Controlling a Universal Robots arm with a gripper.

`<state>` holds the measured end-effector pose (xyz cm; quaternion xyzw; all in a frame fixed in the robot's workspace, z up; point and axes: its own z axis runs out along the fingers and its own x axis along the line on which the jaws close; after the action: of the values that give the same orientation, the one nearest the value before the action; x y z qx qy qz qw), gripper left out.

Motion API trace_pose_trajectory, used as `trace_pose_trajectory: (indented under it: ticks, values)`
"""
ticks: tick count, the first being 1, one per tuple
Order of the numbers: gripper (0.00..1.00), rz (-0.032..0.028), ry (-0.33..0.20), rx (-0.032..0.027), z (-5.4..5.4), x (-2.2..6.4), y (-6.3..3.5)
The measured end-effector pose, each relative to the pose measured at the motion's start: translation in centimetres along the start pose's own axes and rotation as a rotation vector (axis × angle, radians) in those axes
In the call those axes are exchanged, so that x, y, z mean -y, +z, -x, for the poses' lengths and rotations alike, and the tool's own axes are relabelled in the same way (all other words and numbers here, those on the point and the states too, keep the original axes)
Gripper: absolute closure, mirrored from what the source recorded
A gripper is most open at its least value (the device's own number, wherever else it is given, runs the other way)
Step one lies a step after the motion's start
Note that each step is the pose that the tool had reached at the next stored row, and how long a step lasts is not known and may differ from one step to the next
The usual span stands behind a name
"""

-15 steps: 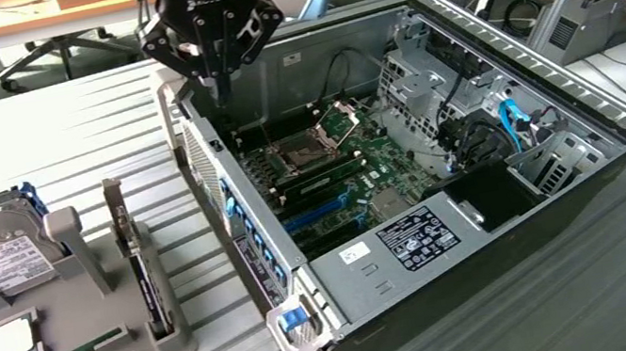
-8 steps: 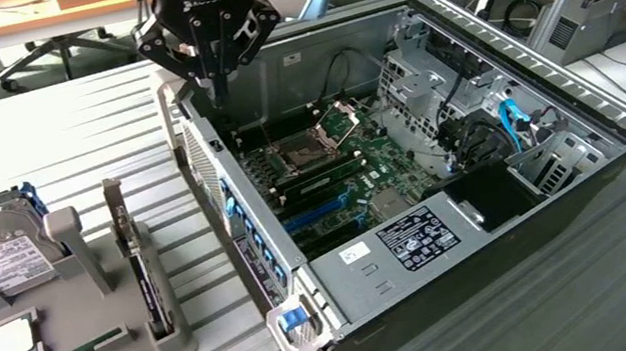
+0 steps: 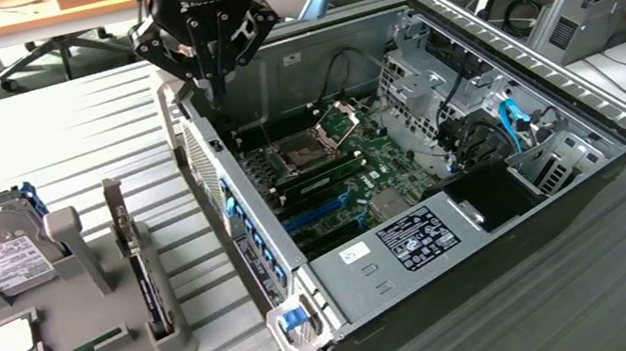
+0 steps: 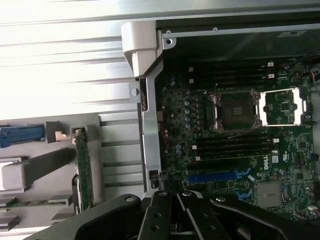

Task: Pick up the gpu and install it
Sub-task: 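Reach for the gpu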

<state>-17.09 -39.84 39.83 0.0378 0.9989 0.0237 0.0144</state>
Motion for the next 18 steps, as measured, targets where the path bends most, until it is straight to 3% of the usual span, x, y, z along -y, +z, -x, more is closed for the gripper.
trace_pose_trajectory:
  ticks: [18]
  values:
    - [0.89, -0.0004, 0.0, 0.0, -0.54, 0.04, -0.02]
